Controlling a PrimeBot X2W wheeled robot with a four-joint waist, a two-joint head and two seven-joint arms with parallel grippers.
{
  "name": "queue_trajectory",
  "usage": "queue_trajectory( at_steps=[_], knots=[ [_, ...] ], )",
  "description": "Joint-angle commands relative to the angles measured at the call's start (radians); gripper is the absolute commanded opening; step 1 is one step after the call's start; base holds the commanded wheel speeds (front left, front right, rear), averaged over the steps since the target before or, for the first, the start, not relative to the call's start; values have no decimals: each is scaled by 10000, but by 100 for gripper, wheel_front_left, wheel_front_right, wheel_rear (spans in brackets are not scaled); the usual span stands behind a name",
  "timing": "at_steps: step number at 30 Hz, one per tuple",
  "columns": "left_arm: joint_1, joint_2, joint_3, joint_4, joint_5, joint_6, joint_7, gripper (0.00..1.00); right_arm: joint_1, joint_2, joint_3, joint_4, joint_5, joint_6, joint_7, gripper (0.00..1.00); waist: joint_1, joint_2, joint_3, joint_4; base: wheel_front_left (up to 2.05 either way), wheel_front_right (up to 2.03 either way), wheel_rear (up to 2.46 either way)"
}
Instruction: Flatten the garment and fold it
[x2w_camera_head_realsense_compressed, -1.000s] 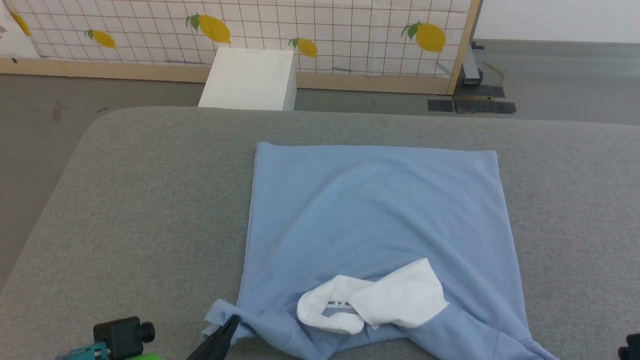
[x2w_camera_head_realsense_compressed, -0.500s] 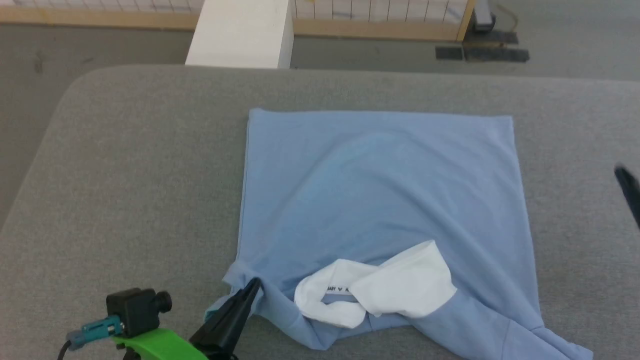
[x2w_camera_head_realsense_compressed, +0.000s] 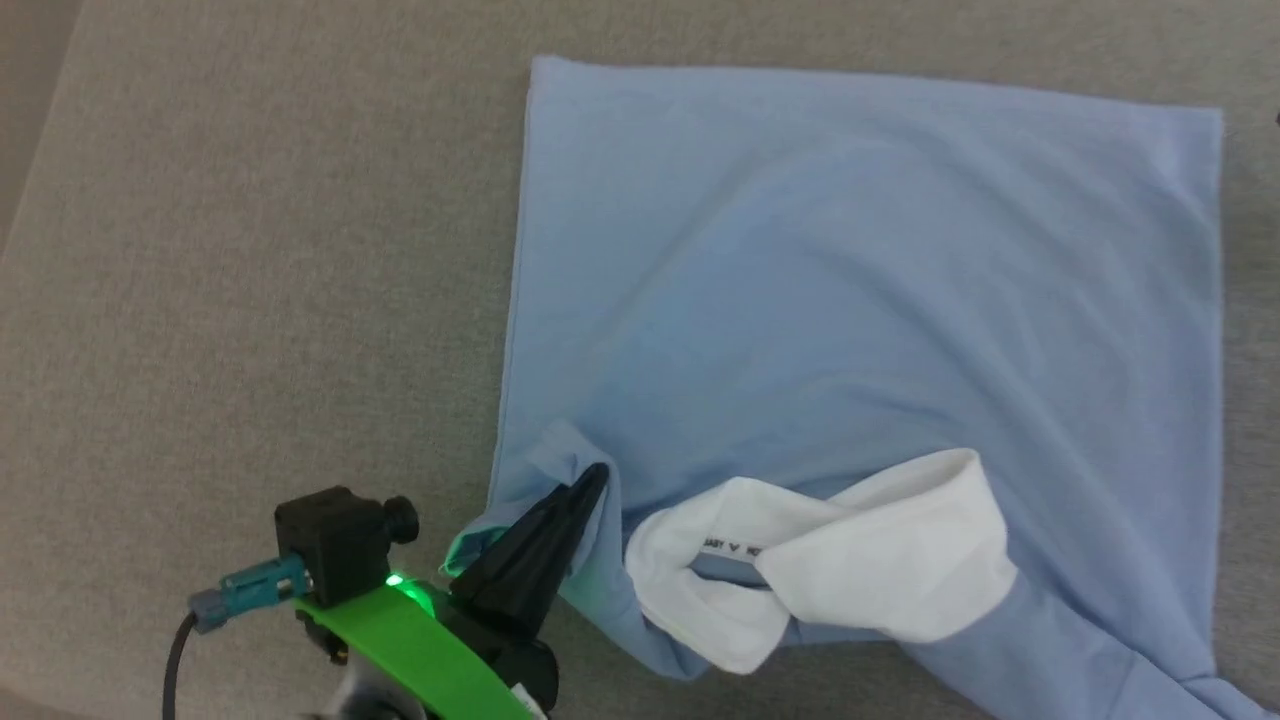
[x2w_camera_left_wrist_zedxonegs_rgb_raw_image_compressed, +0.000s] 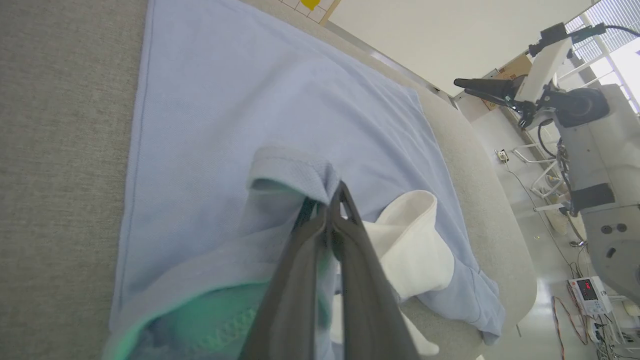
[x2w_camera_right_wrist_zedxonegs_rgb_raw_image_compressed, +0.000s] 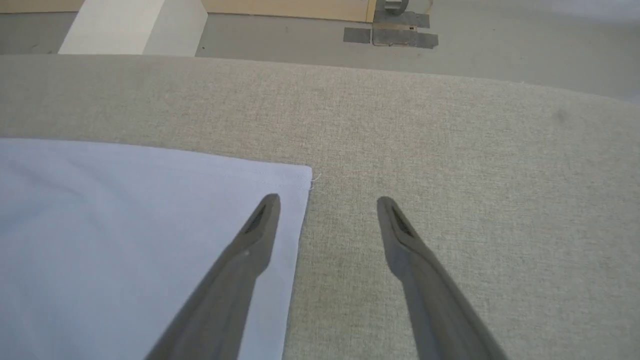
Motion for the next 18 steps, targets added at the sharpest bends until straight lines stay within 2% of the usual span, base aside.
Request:
queue_trajectory(
  at_steps=[1, 10, 12, 13, 14, 15, 18],
  knots=[
    [-263, -96, -36, 25, 103, -88, -13, 0, -228, 44, -64, 259, -229, -13, 141, 100, -2, 0, 859, 721, 0, 0, 0],
    [-471, -364, -120, 436, 3, -224, -172, 0, -526, 384, -425, 1174, -793, -13, 668, 100, -2, 0, 1147, 1180, 0, 0, 0],
    [-488, -382, -126, 477, -17, -248, -189, 0, -481, 382, -507, 1278, -922, -13, 749, 68, -2, 0, 1149, 1233, 0, 0, 0],
    [-495, -389, -132, 494, -26, -257, -193, 0, -470, 384, -535, 1298, -960, -13, 777, 38, -2, 0, 1148, 1254, 0, 0, 0],
    [-500, -395, -130, 502, -35, -259, -198, 0, -476, 373, -575, 1287, -1011, -13, 735, 14, -2, 0, 1150, 1261, 0, 0, 0],
    [-502, -399, -120, 510, -44, -257, -209, 0, -482, 366, -632, 1296, -1078, -13, 701, 0, -2, 0, 1149, 1254, 0, 0, 0],
    [-495, -379, -65, 543, -41, -218, -236, 0, -542, 445, -682, 1272, -1111, -13, 592, 0, -2, 0, 1058, 1124, 0, 0, 0]
  ],
)
